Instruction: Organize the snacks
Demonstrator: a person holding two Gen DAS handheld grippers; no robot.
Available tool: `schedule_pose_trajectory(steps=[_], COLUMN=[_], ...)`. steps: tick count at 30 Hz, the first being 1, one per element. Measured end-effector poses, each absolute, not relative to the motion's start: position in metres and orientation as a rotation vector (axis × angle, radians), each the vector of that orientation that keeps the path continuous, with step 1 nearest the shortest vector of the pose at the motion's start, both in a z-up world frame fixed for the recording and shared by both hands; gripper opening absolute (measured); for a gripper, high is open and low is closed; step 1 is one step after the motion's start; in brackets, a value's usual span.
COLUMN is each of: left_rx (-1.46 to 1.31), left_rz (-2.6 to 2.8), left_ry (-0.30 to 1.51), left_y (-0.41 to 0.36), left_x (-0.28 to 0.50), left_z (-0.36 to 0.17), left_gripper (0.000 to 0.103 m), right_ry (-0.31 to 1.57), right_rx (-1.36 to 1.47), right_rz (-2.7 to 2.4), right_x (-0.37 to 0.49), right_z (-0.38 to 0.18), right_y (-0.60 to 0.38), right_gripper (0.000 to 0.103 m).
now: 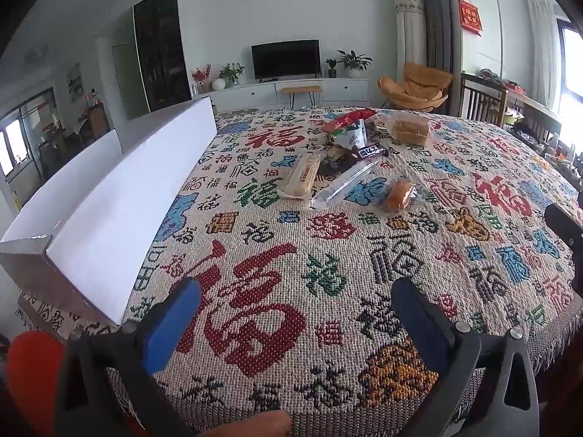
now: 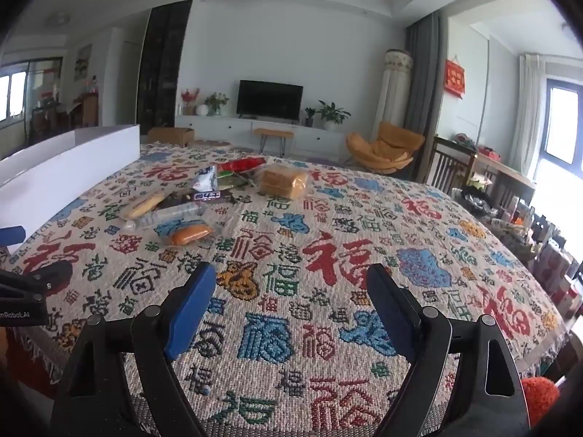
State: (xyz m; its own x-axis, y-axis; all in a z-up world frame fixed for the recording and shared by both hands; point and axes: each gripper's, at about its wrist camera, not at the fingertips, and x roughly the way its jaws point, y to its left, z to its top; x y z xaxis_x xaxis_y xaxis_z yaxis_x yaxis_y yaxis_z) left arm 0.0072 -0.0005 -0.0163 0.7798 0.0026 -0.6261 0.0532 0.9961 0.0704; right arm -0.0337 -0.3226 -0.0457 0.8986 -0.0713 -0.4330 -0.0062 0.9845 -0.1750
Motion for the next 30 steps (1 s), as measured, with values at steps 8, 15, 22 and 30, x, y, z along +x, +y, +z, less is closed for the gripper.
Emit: schedule_pose_trajectory(steps=[8, 15, 22, 30], left_rx=[0.103, 0.101, 0.106, 0.120], left_rz=[-0.030, -0.030, -0.028, -0.019], left_ry=[0.683, 0.676, 0.679, 0.692], left_y=[-0.0040, -0.0033, -0.0028, -0.0036], left_x=[0.0089, 0.0073, 0.0063, 0.0089], left_z=[-0.0205, -0.0182, -0.0180, -0.0224], left_gripper=[0.103, 0.103, 0.103, 0.103], right_ry=[0.474, 0.471, 0.473, 0.493], right_rx=[-0.161, -0.153, -0.160, -0.155], right_rz=[-0.031, -0.038, -0.029, -0.016], right_x=[-0.0294, -0.0301, -0.0294, -0.0275], right_z=[-0.0515, -0.0502, -0.0505, -0.0549], right_y=[-0.3252, -0.3274, -0.3237, -0.3229], right_gripper=[0.087, 0.087, 0.087, 0.087])
